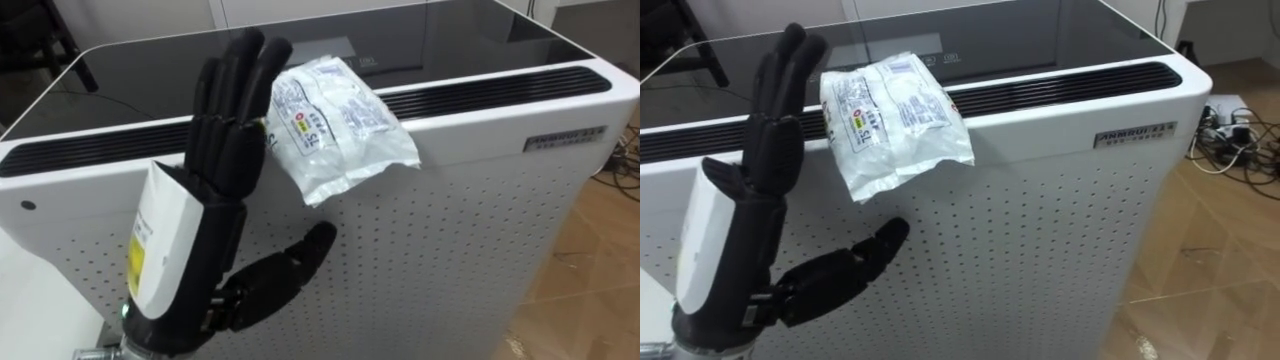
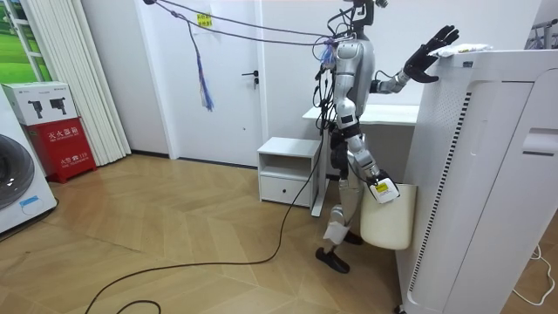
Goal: Pick garbage
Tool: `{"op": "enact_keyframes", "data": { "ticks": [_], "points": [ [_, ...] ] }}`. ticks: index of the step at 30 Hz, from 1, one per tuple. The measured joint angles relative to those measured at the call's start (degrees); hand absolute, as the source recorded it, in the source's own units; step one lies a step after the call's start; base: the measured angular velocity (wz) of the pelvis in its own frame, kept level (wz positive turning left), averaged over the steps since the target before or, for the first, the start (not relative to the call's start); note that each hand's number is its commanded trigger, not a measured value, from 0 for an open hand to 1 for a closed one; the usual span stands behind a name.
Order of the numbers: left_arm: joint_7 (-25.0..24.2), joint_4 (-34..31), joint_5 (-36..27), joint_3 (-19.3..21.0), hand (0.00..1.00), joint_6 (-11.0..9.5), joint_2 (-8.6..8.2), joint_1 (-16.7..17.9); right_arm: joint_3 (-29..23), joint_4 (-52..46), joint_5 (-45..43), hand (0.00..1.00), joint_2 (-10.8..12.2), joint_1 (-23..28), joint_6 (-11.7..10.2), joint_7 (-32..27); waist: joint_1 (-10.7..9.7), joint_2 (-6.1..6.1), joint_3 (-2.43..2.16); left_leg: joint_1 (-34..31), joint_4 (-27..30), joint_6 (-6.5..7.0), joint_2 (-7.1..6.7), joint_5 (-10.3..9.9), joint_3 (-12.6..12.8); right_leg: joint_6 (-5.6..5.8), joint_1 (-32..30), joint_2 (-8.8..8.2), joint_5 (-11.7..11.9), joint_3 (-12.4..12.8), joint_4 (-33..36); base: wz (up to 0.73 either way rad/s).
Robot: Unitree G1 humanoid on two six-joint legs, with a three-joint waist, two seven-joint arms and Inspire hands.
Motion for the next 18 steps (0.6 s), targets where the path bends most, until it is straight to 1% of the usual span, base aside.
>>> {"op": "enact_keyframes", "data": {
  "ticks": [5, 6, 7, 8, 18],
  "points": [
    [-0.2, 0.0, 0.0, -0.9, 0.0, 0.1, -0.01, -0.3, 0.1, 0.0, 0.0, 1.0, 0.0, 0.0, 0.0, 0.0, 0.0, -0.11, -0.04, 0.0, -0.1, 0.13, -0.12, 0.1, 0.0, 0.09, 0.0, -0.13, 0.1, 0.0, 0.0, 0.0],
    [-0.3, 0.0, 0.0, -1.0, 0.13, 0.1, -0.01, -0.3, 0.1, 0.0, 0.0, 1.0, 0.0, 0.0, 0.0, 0.0, 0.0, -0.11, -0.04, 0.0, -0.1, 0.14, -0.13, 0.1, 0.0, 0.11, 0.0, -0.14, 0.1, 0.0, 0.0, 0.0],
    [-0.4, 0.0, 0.0, -1.2, 0.75, 0.1, -0.01, -0.3, 0.1, 0.0, 0.1, 1.0, 0.0, 0.0, 0.0, -0.1, 0.0, -0.12, -0.04, 0.1, -0.1, 0.15, -0.17, 0.1, 0.0, 0.14, 0.0, -0.18, 0.1, 0.0, 0.0, 0.0],
    [-0.5, 0.1, 0.0, -1.2, 1.0, 0.1, -0.01, -0.3, 0.2, 0.0, 0.1, 1.0, 0.0, 0.0, 0.0, -0.1, 0.0, -0.13, -0.04, 0.1, -0.1, 0.17, -0.2, 0.1, 0.0, 0.17, 0.1, -0.22, 0.1, 0.0, 0.0, 0.0],
    [-0.5, 0.5, 0.0, -1.1, 1.0, 0.3, -0.01, -1.5, 0.2, 0.3, 0.0, 1.0, 0.0, 0.2, 0.0, -0.3, 0.0, -0.07, -0.05, 1.4, -1.3, 0.41, -0.33, 0.3, 0.3, 0.4, 1.0, -0.32, 0.4, 0.2, -0.8, 0.0]
  ]
}}
